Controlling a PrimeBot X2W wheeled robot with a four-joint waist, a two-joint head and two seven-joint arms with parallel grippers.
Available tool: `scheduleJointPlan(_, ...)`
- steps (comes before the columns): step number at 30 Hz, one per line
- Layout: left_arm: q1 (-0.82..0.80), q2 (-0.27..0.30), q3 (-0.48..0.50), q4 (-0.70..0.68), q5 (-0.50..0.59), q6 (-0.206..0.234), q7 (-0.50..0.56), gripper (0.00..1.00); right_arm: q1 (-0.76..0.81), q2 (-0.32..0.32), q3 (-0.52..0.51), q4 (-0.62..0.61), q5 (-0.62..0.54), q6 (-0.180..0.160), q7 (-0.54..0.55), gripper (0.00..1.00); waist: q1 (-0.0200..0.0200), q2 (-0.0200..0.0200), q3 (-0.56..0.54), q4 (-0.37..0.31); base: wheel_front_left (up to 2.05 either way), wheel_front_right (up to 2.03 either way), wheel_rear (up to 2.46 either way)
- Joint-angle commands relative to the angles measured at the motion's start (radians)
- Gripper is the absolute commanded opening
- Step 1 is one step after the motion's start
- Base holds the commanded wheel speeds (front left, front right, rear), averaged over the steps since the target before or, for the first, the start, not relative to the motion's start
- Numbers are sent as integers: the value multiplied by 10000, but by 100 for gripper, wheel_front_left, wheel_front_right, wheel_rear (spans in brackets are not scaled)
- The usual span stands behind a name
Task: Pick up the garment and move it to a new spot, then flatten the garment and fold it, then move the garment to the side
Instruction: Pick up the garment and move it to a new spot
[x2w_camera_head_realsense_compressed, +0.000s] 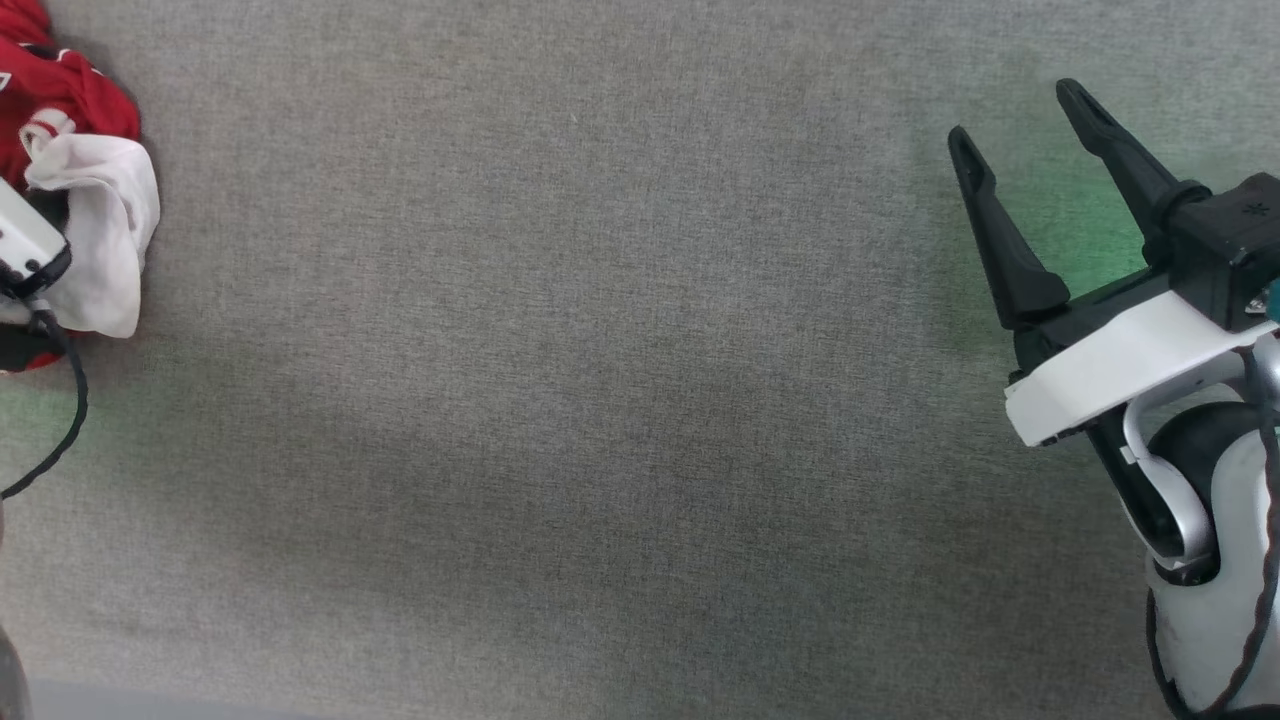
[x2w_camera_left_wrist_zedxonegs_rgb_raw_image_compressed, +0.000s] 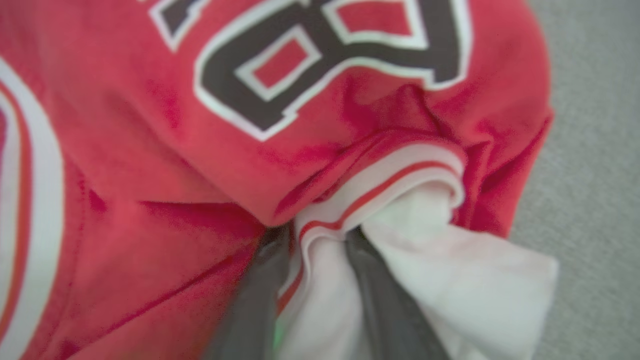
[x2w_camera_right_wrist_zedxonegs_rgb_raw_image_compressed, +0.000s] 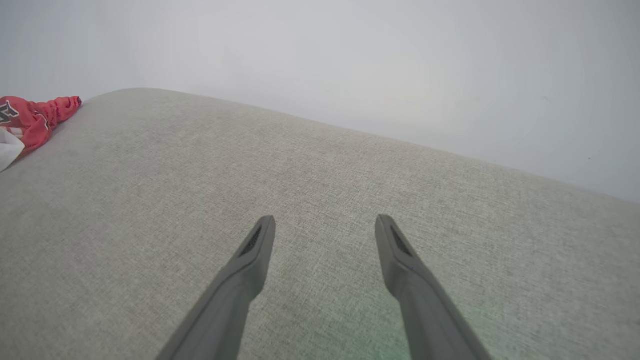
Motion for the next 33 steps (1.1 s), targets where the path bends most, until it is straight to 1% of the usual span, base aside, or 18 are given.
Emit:
scheduleJointPlan(1, 945, -559, -309, 614, 166, 51, 238, 0, -23, 56, -55, 19, -2, -3, -73, 100, 0, -1, -149, 31, 0, 0, 0)
scheduleJointPlan(7, 581, 351, -589, -115, 321, 16, -710, 0, 261, 252, -307, 346, 187, -3, -449, 100, 0, -1, -903, 208, 0, 0, 0)
scheduleJointPlan(10, 496, 644, -938, -679, 409, 6, -1072, 0, 468, 355, -451, 626, 317, -3, -707, 100, 0, -1, -1462, 308, 0, 0, 0)
scheduleJointPlan(13, 572, 836, -1175, -968, 434, 1, -1256, 0, 605, 412, -510, 801, 377, -3, -897, 100, 0, -1, -1855, 358, 0, 0, 0)
scheduleJointPlan(22, 639, 2053, -2295, -2706, 588, -2, -1891, 0, 1255, 819, -734, 1457, 674, -3, -1634, 100, 0, -1, -3455, 535, 0, 0, 0)
scheduleJointPlan(28, 611, 2641, -2844, -4018, 430, -2, -1664, 0, 1482, 995, -865, 1643, 815, -3, -1975, 100, 0, -1, -4137, 564, 0, 0, 0)
scheduleJointPlan(33, 685, 3029, -3144, -5416, 268, -3, -1058, 0, 1657, 1122, -1117, 1699, 887, -3, -2197, 100, 0, -1, -4524, 459, 0, 0, 0)
